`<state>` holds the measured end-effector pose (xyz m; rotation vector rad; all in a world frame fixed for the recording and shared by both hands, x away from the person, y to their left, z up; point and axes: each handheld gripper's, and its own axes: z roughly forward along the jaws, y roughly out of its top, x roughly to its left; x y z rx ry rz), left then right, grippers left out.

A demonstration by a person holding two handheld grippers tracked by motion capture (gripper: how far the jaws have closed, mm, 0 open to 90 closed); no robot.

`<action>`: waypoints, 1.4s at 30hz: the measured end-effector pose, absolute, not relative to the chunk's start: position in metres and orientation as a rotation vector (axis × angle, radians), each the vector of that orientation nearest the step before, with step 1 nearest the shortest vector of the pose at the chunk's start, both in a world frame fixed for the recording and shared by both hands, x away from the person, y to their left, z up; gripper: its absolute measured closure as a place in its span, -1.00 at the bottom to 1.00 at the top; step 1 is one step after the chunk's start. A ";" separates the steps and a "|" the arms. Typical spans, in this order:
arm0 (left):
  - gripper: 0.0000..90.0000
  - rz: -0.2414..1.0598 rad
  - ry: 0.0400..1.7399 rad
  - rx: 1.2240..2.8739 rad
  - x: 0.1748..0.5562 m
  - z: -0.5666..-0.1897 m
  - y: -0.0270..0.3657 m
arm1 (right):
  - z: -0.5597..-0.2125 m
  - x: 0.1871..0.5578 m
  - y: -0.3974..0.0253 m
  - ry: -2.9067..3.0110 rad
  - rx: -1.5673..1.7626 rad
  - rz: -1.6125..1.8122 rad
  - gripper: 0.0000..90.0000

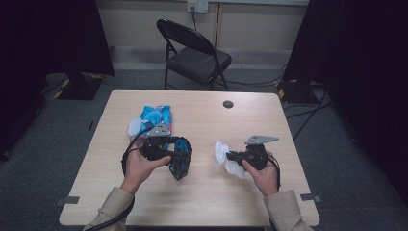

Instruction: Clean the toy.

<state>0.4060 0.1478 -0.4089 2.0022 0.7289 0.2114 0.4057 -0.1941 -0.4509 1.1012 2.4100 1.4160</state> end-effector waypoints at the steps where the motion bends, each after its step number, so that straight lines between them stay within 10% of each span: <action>1: -0.42 0.211 0.730 2.002 0.406 -0.410 0.148 | -0.451 0.405 -0.195 2.409 1.100 1.416 0.92; 42: -0.42 0.249 0.792 2.040 0.443 -0.437 0.104 | -0.463 0.413 -0.217 2.319 1.187 1.362 0.90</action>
